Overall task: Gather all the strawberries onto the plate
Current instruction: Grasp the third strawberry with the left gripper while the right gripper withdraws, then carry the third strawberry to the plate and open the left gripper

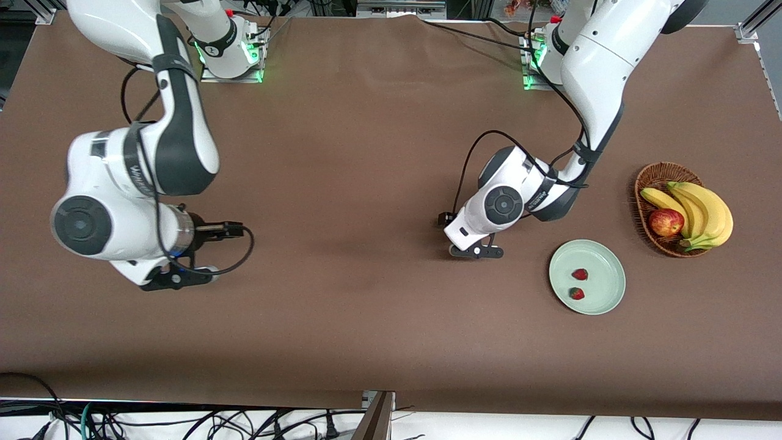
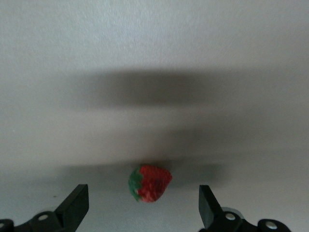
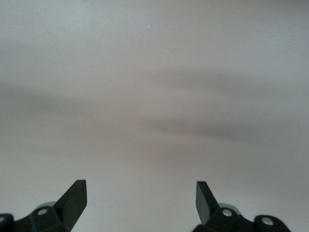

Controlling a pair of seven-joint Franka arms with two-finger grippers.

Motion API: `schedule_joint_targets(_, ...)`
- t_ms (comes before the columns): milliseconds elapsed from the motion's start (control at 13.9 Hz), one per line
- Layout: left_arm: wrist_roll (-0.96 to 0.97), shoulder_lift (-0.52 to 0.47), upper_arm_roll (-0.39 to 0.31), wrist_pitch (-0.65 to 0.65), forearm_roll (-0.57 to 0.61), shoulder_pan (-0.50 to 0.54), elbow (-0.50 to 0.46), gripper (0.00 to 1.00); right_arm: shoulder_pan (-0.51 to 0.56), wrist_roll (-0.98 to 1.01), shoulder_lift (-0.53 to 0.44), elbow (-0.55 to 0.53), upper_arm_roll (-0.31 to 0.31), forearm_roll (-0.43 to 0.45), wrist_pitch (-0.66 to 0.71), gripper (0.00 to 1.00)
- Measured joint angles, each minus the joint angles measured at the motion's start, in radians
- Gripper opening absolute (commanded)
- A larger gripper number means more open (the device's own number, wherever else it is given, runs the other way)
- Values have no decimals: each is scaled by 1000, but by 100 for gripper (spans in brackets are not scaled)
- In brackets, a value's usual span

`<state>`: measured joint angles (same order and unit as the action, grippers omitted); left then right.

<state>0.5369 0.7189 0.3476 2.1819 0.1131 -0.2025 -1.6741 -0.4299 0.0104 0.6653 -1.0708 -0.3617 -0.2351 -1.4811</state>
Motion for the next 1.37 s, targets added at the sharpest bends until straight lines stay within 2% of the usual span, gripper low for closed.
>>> schedule_joint_targets(144,27,3,0,11,9,-17,-7,100,59,16,-51,-14,2,1,24,100)
schedule_joint_targets(288,32,11,0,27,9,-22,-8,95,117,33,-127,-55,22,35,58,100)
schedule_joint_targets(432,32,16,-4,45,9,-22,-9,85,162,36,-200,-108,71,107,81,100)
schedule_joint_targets(576,32,19,-6,58,9,-22,-9,50,208,33,-269,-174,141,147,83,100)
schedule_joint_targets(720,32,20,-6,60,9,-22,-9,20,271,31,-343,-244,211,157,82,100)
schedule_joint_targets(865,32,20,-7,60,9,-22,-9,3,325,32,-417,-313,265,168,82,100)
schedule_joint_targets(1225,10,10,-10,45,11,-13,0,3,412,32,-562,-409,367,211,78,100)
schedule_joint_targets(1369,-95,-21,-18,-41,13,19,33,3,421,32,-611,-419,381,213,84,100)
